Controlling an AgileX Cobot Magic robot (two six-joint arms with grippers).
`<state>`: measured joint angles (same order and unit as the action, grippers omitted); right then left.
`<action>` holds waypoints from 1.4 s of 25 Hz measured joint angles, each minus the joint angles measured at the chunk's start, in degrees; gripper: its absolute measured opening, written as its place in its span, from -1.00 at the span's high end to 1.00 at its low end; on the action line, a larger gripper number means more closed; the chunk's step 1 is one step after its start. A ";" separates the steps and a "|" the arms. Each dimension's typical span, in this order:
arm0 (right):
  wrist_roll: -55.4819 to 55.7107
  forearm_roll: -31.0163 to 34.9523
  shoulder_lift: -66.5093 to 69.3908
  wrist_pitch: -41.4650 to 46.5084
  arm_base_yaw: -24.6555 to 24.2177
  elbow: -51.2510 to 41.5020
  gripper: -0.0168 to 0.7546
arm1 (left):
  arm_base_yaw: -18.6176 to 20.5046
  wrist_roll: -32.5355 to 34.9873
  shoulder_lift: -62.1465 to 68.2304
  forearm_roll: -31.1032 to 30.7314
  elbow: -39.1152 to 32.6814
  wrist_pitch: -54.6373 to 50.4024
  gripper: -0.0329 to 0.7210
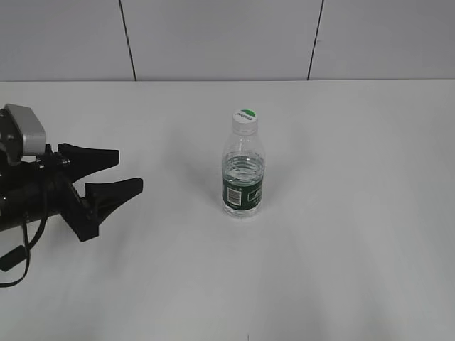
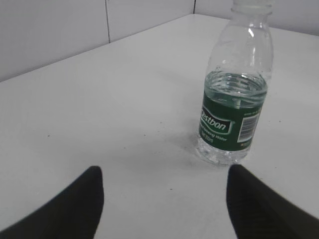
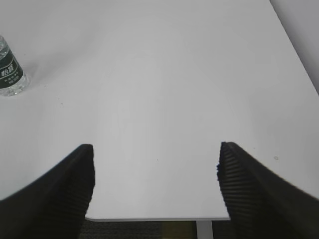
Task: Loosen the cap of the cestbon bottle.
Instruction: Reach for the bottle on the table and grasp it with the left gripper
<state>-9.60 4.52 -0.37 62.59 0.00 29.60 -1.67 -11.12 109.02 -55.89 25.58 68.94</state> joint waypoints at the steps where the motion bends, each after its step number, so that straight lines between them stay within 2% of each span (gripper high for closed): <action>1: 0.00 0.00 0.00 0.00 0.00 0.00 -0.57 | 0.00 -0.73 0.38 -0.42 0.51 0.10 -0.34; 11: 0.00 0.00 0.00 0.00 0.00 0.00 -0.57 | 0.00 -1.98 2.96 -8.71 5.89 0.23 -0.35; 26: 0.00 0.00 0.00 0.00 0.00 0.00 -0.57 | 0.00 -2.03 3.03 -9.25 6.59 0.23 -0.35; 30: 0.00 0.00 0.00 0.00 0.00 0.00 -0.57 | -0.13 -2.15 4.04 -9.30 6.63 0.33 -0.45; 35: 0.00 0.00 0.00 0.00 0.00 0.00 -0.57 | -3.25 -2.20 5.36 -9.00 6.63 0.26 -0.54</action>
<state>-9.60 4.52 -0.37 62.59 0.00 29.60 -4.92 -13.33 114.38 -64.89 32.20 69.21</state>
